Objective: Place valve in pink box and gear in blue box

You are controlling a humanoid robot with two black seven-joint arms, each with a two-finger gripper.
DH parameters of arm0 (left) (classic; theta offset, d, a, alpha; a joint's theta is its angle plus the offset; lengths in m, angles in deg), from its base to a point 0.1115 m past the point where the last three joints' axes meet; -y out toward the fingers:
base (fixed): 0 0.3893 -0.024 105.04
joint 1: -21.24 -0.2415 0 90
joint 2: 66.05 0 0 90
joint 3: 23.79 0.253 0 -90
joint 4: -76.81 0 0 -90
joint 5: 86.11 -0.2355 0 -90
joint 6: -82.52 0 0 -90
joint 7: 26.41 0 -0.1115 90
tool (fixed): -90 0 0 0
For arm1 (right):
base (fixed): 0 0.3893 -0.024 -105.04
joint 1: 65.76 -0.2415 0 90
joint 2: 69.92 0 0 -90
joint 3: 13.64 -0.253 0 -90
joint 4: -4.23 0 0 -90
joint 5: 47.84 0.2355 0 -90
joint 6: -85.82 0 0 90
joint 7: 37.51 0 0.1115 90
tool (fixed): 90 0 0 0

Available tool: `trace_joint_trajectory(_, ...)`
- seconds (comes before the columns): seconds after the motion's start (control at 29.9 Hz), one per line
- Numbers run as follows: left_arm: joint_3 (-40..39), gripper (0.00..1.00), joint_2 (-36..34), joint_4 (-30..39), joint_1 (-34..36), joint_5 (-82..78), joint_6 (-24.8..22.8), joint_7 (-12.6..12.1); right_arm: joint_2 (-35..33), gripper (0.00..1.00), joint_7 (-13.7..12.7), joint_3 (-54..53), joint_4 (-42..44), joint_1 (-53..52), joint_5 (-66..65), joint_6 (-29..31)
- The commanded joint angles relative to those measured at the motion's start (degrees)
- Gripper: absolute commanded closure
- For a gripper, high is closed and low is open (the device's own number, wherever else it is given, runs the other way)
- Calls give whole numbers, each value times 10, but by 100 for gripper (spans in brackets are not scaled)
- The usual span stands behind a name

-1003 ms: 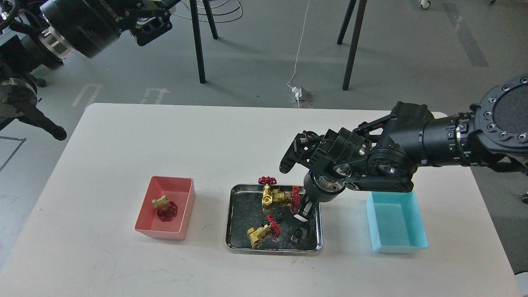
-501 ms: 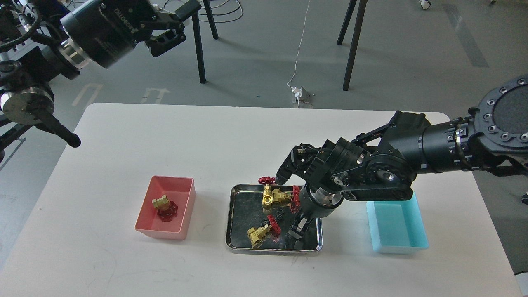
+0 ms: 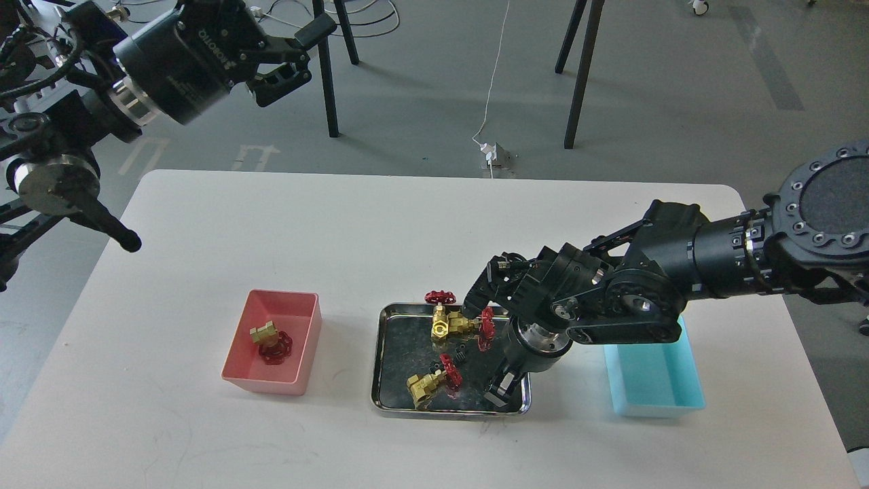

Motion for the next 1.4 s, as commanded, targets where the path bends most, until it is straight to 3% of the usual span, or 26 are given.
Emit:
trace_joint_trajectory(0.0,0,1,2,-1,-5,-1,0,0,0,44,0,0,13,3,1,-1)
trace_joint_trajectory(1.04,-1,1,24,-5,-22,-4,0,0,0,44,0,0,36,58,8,-76)
trace_joint_trajectory(1.37,-1,1,27,-5,-25,-4,0,0,0,55,0,0,42,65,8,-84)
